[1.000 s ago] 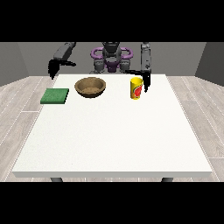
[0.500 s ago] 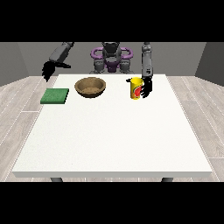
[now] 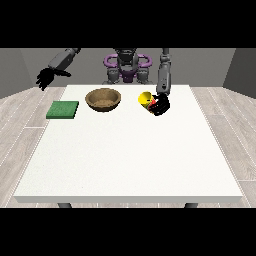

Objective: Pick the cup and pour the ball into the bowl, then pick the bowl and place it on the pad

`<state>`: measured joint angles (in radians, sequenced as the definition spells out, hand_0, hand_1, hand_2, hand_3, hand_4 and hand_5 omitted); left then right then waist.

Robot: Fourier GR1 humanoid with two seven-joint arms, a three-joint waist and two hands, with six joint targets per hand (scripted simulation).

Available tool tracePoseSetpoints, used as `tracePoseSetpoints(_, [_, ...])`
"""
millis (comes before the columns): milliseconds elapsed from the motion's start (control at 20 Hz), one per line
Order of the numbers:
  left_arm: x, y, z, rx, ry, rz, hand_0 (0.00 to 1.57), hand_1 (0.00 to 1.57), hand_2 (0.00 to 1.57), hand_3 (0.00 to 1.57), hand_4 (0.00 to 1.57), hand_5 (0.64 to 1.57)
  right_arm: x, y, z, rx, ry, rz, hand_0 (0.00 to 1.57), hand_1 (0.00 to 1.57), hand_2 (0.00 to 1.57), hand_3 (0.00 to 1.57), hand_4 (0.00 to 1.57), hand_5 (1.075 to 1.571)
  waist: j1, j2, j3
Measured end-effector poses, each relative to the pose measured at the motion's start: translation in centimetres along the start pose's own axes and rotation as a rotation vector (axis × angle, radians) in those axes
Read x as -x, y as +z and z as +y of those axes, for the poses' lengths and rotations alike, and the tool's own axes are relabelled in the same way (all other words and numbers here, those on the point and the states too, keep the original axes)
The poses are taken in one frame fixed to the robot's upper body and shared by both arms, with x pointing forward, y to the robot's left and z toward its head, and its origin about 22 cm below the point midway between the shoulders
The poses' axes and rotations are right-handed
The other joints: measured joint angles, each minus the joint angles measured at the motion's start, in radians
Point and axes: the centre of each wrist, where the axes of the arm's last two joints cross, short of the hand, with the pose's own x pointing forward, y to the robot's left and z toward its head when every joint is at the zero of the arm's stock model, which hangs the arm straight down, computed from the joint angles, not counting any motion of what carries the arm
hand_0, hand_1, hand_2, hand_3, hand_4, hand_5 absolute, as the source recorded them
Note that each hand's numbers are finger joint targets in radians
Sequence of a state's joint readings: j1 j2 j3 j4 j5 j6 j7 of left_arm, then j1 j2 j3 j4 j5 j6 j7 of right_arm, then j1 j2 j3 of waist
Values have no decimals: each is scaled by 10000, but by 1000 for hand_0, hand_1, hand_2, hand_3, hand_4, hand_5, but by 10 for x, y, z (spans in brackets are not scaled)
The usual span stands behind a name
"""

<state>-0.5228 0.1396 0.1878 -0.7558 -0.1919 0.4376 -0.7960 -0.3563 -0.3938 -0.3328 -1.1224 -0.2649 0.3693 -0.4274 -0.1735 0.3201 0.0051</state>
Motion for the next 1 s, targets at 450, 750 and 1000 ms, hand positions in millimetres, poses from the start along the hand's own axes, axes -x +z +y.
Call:
tracePoseSetpoints(450, [-35, 1, -51, 2148, -1863, 431, 1397, 1397, 1571, 1571, 1091, 1571, 26, 39, -42, 1354, 238, 2162, 0, 0, 0, 0, 0, 1560, 1298, -2379, -19])
tracePoseSetpoints(750, [-57, -1, -75, 3447, -3694, 327, 1364, 1364, 1571, 1571, 1068, 1568, 43, 81, -58, 1884, 391, 3375, 0, 0, 0, 0, 0, 1558, 1843, -3530, -26])
tracePoseSetpoints(1000, [-84, -5, -97, 3839, -4492, -137, 1364, 1364, 1571, 1571, 1068, 1568, 45, 92, -69, 2211, 392, 3385, 0, 0, 0, 0, 0, 1553, 2196, -3520, -36])
